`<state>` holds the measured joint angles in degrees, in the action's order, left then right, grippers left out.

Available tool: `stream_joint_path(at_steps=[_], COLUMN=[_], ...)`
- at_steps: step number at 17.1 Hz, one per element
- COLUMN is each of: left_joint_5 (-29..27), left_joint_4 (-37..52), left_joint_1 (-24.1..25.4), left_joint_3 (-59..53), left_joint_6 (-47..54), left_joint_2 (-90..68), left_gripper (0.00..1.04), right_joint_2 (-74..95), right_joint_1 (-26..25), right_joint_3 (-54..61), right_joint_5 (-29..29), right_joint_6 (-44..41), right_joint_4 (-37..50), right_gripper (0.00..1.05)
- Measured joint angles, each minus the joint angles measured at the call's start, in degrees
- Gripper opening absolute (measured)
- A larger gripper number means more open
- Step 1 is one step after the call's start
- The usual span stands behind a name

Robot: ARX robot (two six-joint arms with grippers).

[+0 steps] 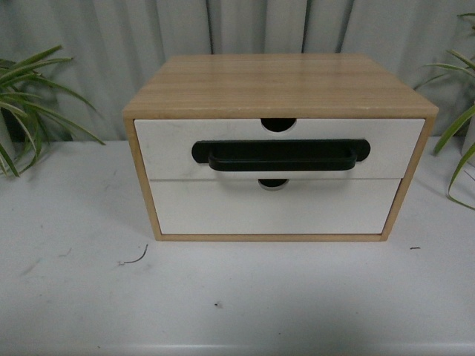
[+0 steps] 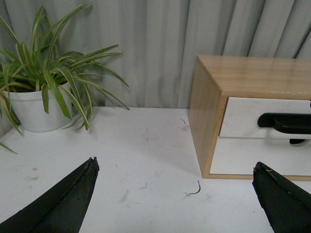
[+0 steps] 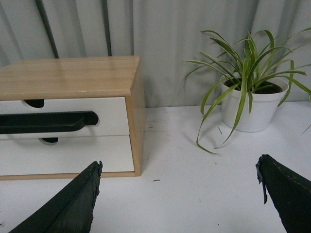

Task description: Pull drawer

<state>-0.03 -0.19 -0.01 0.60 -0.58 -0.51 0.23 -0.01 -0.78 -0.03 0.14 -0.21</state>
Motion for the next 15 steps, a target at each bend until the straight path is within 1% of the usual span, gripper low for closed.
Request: stream_joint_path(at_steps=[11, 12, 13, 14, 15], left_joint_5=[0.00, -1.90, -16.41, -24.74, -27.89], left_joint_4=[0.00, -1.88, -10.19, -7.26, -2.01], left_joint_1=[0.00, -1.01, -7.17, -7.91, -3.96], left_joint_3=[0.00, 0.59, 4.37, 5.73, 5.73], left_joint_6=[0.00, -0.83, -6.14, -11.32, -13.86], left_joint_2=[0.00, -0.59, -7.19, -14.08, -18.80], left_gripper=[0.98, 0.98, 0.98, 0.98, 0.98], right_joint_2=[0.00, 1.36, 6.08, 13.62, 21.66], right_joint_1=[0.00, -0.90, -1.18, -0.52, 0.72], right_joint_3=[0.02, 0.02, -0.02, -0.02, -0.15], right_joint_5=[0.00, -2.95, -4.07, -4.07, -3.65], right_joint_6=[0.00, 1.97, 4.07, 4.96, 5.35], right_joint_4=[0.02, 3.56, 9.70, 17.22, 26.27], right_gripper=[0.98, 0.98, 0.98, 0.98, 0.98])
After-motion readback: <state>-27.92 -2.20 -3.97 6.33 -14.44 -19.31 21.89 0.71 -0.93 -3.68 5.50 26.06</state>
